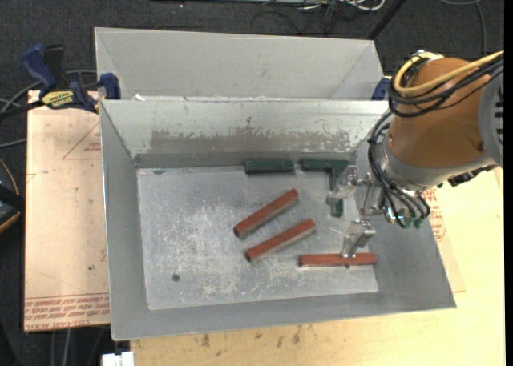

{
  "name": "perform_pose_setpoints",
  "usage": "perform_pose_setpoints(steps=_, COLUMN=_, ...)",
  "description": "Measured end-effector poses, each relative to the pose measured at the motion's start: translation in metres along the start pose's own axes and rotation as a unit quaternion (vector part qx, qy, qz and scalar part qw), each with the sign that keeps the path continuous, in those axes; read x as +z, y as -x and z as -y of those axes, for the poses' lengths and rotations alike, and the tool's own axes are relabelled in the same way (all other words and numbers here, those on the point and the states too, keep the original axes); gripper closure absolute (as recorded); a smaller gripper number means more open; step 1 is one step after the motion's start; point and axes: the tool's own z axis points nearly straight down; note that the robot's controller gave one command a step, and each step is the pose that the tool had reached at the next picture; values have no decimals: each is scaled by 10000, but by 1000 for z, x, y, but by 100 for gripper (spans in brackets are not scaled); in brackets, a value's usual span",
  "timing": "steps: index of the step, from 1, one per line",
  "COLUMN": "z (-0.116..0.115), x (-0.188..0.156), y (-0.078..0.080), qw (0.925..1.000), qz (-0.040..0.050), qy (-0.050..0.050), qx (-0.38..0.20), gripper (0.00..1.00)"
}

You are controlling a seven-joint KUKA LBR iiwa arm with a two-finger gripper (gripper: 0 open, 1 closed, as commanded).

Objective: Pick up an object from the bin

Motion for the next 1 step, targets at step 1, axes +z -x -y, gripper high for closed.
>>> perform_pose_setpoints(steps=1, z=0, x=-4, y=2, qw=10000, qz=39, qy=-4, qx=-8, gripper=0)
